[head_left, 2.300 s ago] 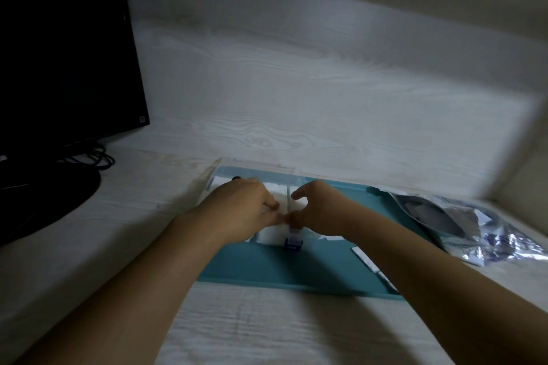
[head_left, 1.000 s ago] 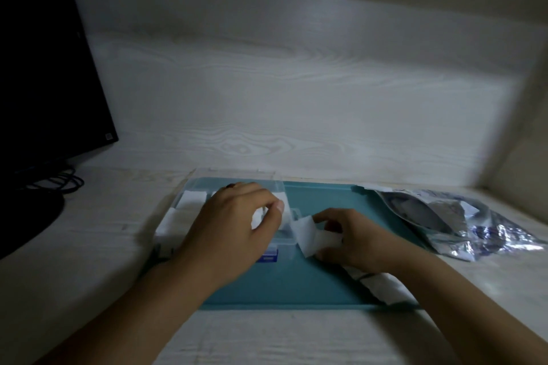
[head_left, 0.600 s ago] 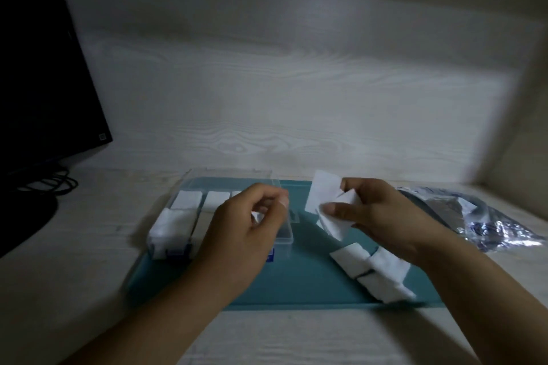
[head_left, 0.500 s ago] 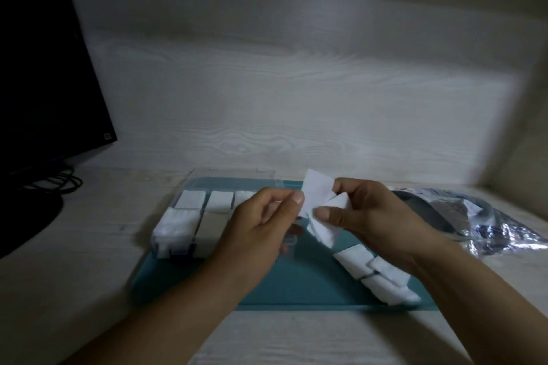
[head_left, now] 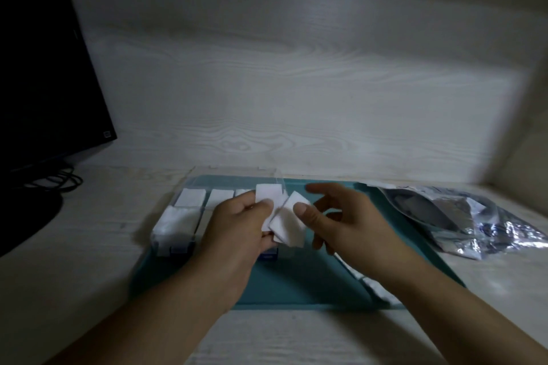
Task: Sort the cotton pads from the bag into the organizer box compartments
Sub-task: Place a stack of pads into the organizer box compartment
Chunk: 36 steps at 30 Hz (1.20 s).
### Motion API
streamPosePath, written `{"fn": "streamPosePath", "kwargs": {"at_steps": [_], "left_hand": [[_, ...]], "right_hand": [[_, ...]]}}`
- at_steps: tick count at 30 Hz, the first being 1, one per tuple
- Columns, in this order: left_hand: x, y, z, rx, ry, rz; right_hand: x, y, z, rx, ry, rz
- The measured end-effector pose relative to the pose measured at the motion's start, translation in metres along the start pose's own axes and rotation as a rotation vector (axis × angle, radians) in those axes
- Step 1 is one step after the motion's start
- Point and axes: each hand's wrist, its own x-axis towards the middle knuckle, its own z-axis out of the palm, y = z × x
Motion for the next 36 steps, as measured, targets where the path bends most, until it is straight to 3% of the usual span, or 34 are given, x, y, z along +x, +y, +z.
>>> {"fn": "streamPosePath", "kwargs": {"at_steps": [3,12,17,20,24,28,32,36], "left_hand": [[0.000,0.002,0.001,0.002,0.019,0.026],[0.001,-0.001,-0.001,0.001,-0.074,-0.062],[0.000,-0.001,0.000,-0.083,-0.114,-0.170],[-0.003,0.003,0.001,-0.138,-0.177,-0.212],[-0.004,0.005,0.001,-0.128,-0.206,-0.208],[-0.005,0.003,0.005,-0.140,-0.149,-0.203],[-0.005,0.001,0.007,-0.173,-0.141,-0.229],[-0.004,0.000,0.005,-0.184,-0.152,-0.217]], "right_hand": [[0.003,-0.001,-0.002,0.140,-0.010,0.044],[0.006,0.006,0.001,0.230,0.090,-0.067],[0.004,0.005,0.003,0.236,-0.003,-0.025],[0.001,0.003,0.004,0.236,0.042,-0.068],[0.000,0.005,0.005,0.131,0.099,-0.127],[-0.001,0.013,0.006,-0.328,0.164,-0.427],[-0.004,0.014,0.010,-0.318,0.076,-0.503],[-0.010,0.009,0.007,-0.274,-0.093,-0.437]]}}
